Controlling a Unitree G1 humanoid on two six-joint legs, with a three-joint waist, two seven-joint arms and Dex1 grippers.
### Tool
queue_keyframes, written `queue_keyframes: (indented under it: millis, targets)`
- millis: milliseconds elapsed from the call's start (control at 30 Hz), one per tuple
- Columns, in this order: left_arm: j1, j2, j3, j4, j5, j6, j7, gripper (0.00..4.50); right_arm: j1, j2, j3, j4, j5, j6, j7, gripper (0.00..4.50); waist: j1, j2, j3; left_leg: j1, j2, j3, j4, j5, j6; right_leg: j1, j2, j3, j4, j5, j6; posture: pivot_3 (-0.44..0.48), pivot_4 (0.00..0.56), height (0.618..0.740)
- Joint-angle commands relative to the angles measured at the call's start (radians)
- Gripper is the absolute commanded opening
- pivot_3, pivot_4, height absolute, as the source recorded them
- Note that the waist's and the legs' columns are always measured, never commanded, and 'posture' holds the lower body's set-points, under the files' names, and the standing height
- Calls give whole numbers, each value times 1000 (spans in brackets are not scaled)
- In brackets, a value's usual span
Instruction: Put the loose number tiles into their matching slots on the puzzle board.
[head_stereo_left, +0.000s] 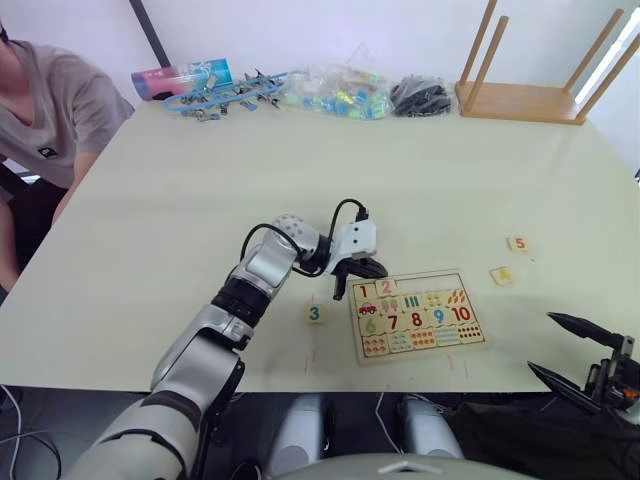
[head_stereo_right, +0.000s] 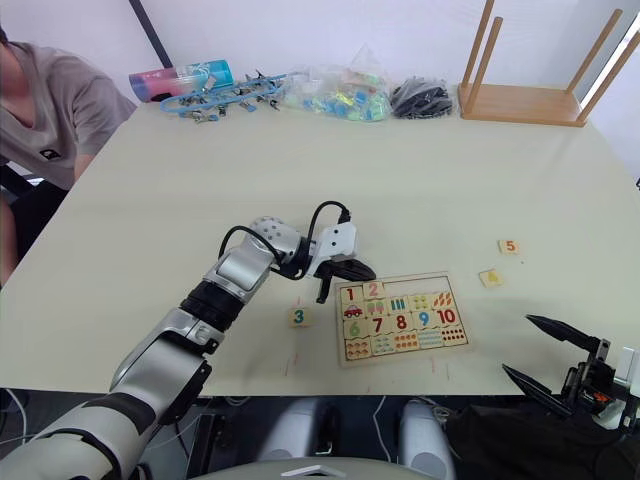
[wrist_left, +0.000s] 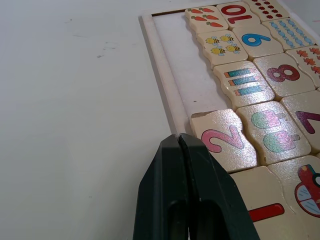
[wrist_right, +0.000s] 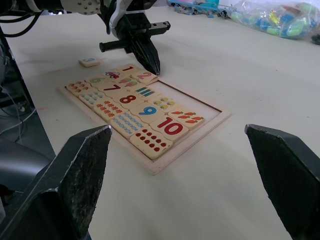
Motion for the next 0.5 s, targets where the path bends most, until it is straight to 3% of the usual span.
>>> queue_keyframes:
  millis: [33, 500]
  targets:
    - [5, -2, 7, -43, -5, -17, -11, 59, 3, -11, -34, -4, 20, -14, 2, 4500, 0, 0, 0, 0, 0, 0, 0, 0, 0, 0, 0, 0, 0, 0, 0, 0, 150, 740]
    - [12, -10, 3, -57, -2, -34, -22, 59, 4, -9, -32, -7, 18, -14, -1, 4500, 0, 0, 0, 0, 0, 0, 0, 0, 0, 0, 0, 0, 0, 0, 0, 0, 150, 740]
